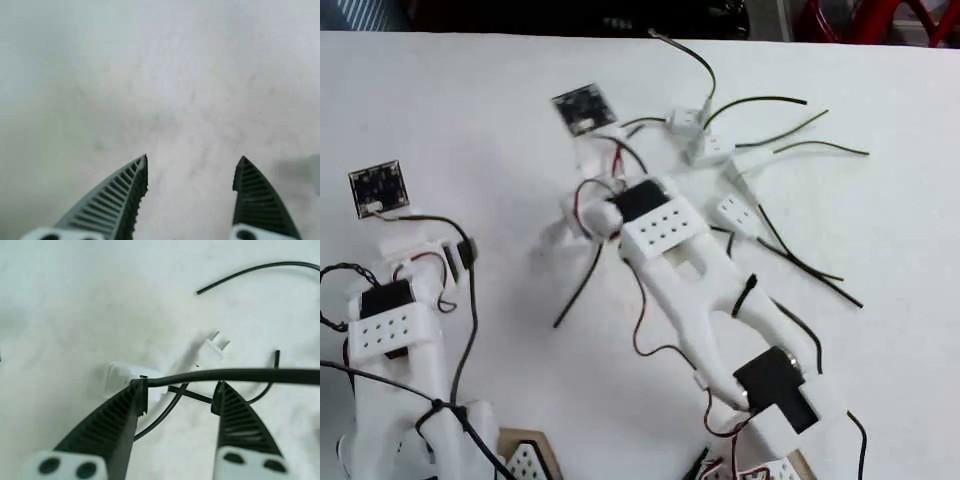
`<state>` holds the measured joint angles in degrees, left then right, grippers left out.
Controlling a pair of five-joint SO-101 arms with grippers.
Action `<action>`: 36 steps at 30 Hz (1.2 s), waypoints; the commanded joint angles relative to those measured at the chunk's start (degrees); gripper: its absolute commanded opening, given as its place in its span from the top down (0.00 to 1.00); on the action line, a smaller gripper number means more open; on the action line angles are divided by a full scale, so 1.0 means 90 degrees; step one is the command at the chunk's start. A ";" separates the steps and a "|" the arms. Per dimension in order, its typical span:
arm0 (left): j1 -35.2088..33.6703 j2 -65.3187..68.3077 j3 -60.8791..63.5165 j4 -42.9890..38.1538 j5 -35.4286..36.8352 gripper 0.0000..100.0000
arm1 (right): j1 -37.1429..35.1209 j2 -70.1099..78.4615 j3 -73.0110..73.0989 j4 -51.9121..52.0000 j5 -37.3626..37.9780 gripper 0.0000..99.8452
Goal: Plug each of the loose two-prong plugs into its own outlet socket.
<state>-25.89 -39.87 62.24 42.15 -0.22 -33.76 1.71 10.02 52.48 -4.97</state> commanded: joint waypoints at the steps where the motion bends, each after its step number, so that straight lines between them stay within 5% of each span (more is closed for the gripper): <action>1: -0.0063 -0.0210 -0.0029 -0.0127 -0.0107 0.72 | 0.0210 0.0171 0.0049 -0.0444 -0.0205 0.80; 13: -0.0063 -0.0190 -0.0029 -0.0127 -0.0117 0.72 | 0.0220 0.1431 -0.0059 -0.2212 -0.0195 0.80; 28: -0.0063 -0.0181 -0.0029 -0.0127 -0.0117 0.72 | 0.0396 0.3512 -0.2579 -0.0122 -0.0234 0.80; 33: -0.0063 -0.0181 -0.0029 -0.0127 -0.0127 0.72 | 0.0396 0.3834 -0.3302 0.0278 -0.0234 0.98; 36: -0.0063 -0.0181 -0.0029 -0.0127 -0.0127 0.72 | 0.0396 0.3736 -0.3370 0.0415 -0.0244 0.97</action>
<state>-25.89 -39.87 62.24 42.15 -0.75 -30.86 37.23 -17.32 54.95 -6.64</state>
